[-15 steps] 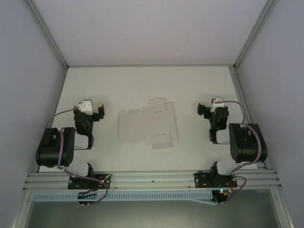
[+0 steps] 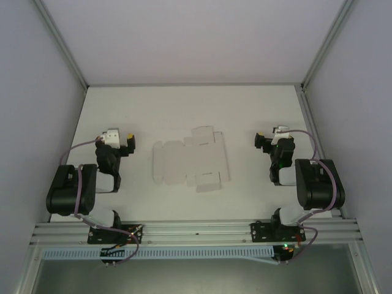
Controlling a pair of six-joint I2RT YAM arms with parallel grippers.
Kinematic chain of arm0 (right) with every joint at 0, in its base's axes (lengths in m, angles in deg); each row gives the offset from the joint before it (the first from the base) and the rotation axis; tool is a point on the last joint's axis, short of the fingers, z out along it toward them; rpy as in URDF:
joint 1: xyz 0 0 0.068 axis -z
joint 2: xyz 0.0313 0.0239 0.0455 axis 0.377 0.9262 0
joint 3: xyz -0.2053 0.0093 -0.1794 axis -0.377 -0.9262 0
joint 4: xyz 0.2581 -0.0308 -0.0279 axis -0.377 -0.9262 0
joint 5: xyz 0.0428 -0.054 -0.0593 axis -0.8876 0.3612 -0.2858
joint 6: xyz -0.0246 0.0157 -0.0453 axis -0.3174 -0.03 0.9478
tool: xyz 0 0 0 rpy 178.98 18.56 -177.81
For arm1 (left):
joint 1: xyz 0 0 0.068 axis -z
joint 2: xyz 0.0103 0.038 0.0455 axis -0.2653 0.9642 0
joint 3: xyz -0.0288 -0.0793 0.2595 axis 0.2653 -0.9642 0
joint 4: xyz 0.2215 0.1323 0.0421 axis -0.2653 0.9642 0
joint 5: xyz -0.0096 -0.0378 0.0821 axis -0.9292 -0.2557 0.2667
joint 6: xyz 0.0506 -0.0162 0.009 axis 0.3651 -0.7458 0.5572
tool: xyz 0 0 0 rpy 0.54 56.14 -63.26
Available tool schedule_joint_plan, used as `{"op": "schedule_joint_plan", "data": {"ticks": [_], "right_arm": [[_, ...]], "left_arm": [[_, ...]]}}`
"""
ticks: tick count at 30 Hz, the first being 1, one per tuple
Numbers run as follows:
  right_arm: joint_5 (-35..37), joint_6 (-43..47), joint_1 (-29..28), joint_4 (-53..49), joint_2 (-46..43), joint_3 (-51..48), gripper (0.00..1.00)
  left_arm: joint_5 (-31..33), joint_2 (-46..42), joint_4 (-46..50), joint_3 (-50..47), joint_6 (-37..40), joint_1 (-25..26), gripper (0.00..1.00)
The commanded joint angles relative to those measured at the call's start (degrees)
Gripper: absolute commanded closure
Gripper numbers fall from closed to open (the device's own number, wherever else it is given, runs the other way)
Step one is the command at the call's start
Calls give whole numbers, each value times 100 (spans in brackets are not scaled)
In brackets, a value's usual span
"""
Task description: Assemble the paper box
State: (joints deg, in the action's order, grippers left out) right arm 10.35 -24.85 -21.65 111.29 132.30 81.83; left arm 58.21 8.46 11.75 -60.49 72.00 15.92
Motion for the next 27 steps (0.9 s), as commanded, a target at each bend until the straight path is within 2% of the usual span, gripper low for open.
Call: {"op": "schedule_joint_plan", "data": {"ticks": [1, 16, 19, 24, 27], "right_arm": [[-30, -83, 4, 10, 7, 46, 0], [-33, -88, 4, 45, -8, 16, 0], [-64, -75, 6, 9, -70, 47, 0], [-101, -26, -22, -1170, -710, 381, 0], [48, -87, -196, -2530, -1188, 889, 3]], "left_arm": [[-200, 51, 65, 121, 198, 8, 0], [-186, 36, 25, 95, 205, 8, 0], [-14, -247, 522, 254, 136, 8, 0], [40, -1068, 1569, 470, 136, 9, 0], [-31, -1632, 2602, 842, -385, 23, 0]]}}
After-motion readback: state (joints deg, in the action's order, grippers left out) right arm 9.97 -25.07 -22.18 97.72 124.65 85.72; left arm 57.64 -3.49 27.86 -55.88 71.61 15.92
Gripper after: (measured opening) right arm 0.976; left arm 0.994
